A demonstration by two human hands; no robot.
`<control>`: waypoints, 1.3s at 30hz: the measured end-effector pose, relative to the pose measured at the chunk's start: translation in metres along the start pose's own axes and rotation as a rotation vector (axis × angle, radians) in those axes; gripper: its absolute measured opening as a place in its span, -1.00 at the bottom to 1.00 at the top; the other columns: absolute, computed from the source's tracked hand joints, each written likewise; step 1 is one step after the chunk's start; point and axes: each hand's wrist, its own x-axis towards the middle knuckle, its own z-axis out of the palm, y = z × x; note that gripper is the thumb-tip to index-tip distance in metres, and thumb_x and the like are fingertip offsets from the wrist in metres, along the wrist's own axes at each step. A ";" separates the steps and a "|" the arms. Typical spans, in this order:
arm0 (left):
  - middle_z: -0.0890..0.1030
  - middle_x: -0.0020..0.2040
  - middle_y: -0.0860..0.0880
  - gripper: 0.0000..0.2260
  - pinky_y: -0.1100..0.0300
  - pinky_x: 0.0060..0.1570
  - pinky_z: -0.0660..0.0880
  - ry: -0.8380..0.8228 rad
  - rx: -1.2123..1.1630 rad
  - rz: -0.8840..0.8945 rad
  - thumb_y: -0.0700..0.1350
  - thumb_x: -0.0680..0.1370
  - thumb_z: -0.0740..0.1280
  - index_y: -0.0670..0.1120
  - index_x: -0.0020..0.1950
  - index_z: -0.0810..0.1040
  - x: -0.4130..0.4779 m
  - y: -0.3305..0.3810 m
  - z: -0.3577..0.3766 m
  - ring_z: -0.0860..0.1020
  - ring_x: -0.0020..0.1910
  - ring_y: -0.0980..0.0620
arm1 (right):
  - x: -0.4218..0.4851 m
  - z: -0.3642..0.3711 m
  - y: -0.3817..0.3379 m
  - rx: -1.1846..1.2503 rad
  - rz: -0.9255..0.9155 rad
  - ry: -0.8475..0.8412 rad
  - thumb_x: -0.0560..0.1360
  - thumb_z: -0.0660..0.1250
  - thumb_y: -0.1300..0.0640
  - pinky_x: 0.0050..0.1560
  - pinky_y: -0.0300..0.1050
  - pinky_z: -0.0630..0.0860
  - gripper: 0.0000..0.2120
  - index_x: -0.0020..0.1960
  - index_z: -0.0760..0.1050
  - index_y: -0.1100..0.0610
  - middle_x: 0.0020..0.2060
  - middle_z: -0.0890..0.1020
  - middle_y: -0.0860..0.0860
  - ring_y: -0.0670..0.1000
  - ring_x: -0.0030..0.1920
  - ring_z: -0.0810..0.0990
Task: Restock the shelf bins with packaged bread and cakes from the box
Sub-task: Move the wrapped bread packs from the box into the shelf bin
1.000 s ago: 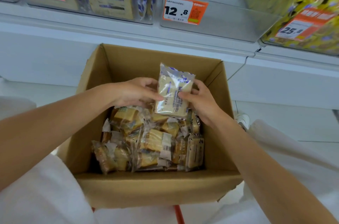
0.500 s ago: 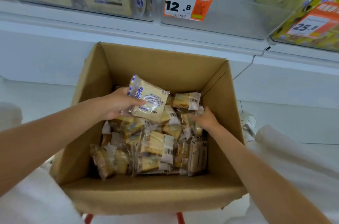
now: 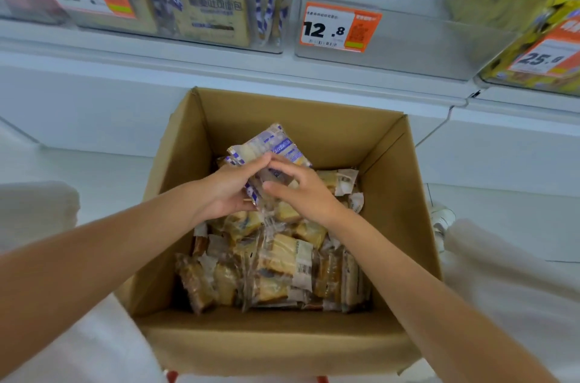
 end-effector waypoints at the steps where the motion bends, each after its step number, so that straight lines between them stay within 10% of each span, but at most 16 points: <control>1: 0.69 -0.06 -0.06 -0.75 0.03 -0.12 0.60 0.013 -0.043 -0.004 0.07 0.57 0.32 -0.05 0.14 0.61 0.000 -0.001 -0.003 0.67 -0.17 -0.02 | 0.006 -0.001 0.004 0.043 0.019 0.123 0.53 0.38 0.14 0.33 -0.28 0.38 -0.66 0.30 0.50 -0.03 0.34 0.46 -0.14 -0.20 0.34 0.41; 4: 0.71 0.00 -0.08 -0.84 -0.04 0.03 0.56 0.044 -0.118 -0.003 -0.10 0.60 0.31 -0.07 0.15 0.59 -0.002 0.002 -0.010 0.67 -0.06 -0.05 | 0.021 -0.013 0.015 0.191 0.241 0.532 0.42 0.47 -0.03 0.19 -0.08 0.51 -0.52 0.28 0.43 0.00 0.25 0.53 0.03 -0.04 0.16 0.56; 8: 0.69 0.08 -0.15 -0.77 -0.09 0.07 0.56 0.005 -0.046 0.028 -0.20 0.56 0.35 -0.12 0.22 0.58 -0.005 0.007 -0.015 0.66 0.03 -0.11 | 0.034 -0.023 0.020 0.481 0.442 0.475 0.23 0.60 -0.14 0.19 0.10 0.55 -0.06 0.46 0.24 0.09 0.22 0.58 0.04 0.07 0.16 0.62; 12: 0.66 0.13 -0.20 -0.73 -0.12 0.13 0.54 0.047 0.023 0.041 -0.34 0.53 0.34 -0.18 0.21 0.58 -0.008 0.011 -0.024 0.63 0.11 -0.19 | 0.036 -0.028 0.010 0.315 0.309 0.548 0.37 0.56 0.12 -0.18 -0.27 0.58 -0.55 0.14 0.44 0.19 0.00 0.65 0.08 -0.05 -0.06 0.67; 16: 0.66 0.13 -0.11 -0.68 -0.11 0.06 0.59 0.183 0.126 0.198 -0.30 0.57 0.31 -0.06 0.29 0.49 -0.009 0.017 -0.030 0.64 0.09 -0.13 | 0.037 -0.035 -0.006 0.091 0.226 0.730 0.39 0.51 0.09 0.04 0.06 0.61 -0.48 0.22 0.32 0.06 0.09 0.54 0.07 0.07 0.04 0.62; 22: 0.55 0.11 0.12 -0.53 0.26 -0.05 0.54 0.050 0.607 0.504 0.15 0.50 0.41 0.11 0.32 0.32 -0.031 0.016 -0.015 0.58 0.02 0.19 | 0.035 -0.023 -0.037 0.377 0.391 0.470 0.51 0.41 0.17 -0.20 -0.02 0.67 -0.67 0.22 0.40 0.20 0.08 0.58 0.18 0.07 -0.12 0.66; 26: 0.63 0.04 0.08 -0.46 0.15 0.07 0.58 0.183 0.661 0.575 0.00 0.41 0.55 0.05 0.31 0.40 -0.021 0.015 -0.024 0.63 -0.02 0.17 | 0.034 -0.028 -0.038 0.694 0.459 0.298 0.59 0.31 0.06 -0.11 -0.07 0.65 -0.68 0.28 0.41 0.17 0.19 0.54 0.22 0.13 -0.02 0.65; 30: 0.67 0.15 -0.12 -0.71 -0.12 0.16 0.56 0.002 0.068 0.243 -0.12 0.55 0.39 -0.08 0.27 0.55 -0.022 0.033 -0.035 0.65 0.12 -0.09 | 0.033 -0.033 -0.024 0.220 0.330 0.149 0.45 0.41 -0.17 0.18 -0.10 0.46 -0.24 0.52 0.18 0.01 0.35 0.50 0.01 0.02 0.23 0.56; 34: 0.66 0.15 -0.16 -0.75 -0.03 0.04 0.61 -0.086 0.022 0.210 -0.19 0.58 0.33 -0.11 0.26 0.54 -0.027 0.045 -0.033 0.64 0.13 -0.14 | 0.030 -0.027 -0.031 0.117 0.172 0.158 0.52 0.36 -0.11 0.10 -0.26 0.56 -0.76 0.15 0.52 -0.07 0.04 0.68 -0.10 -0.21 0.00 0.66; 39: 0.68 0.12 -0.10 -0.63 -0.05 0.11 0.56 -0.051 0.194 0.285 -0.38 0.51 0.32 -0.07 0.26 0.56 -0.036 0.059 -0.037 0.64 0.12 -0.10 | 0.024 -0.017 -0.040 -0.038 0.065 0.218 0.50 0.35 -0.17 -0.06 -0.43 0.50 -0.72 0.17 0.47 -0.14 0.02 0.62 -0.24 -0.32 -0.02 0.60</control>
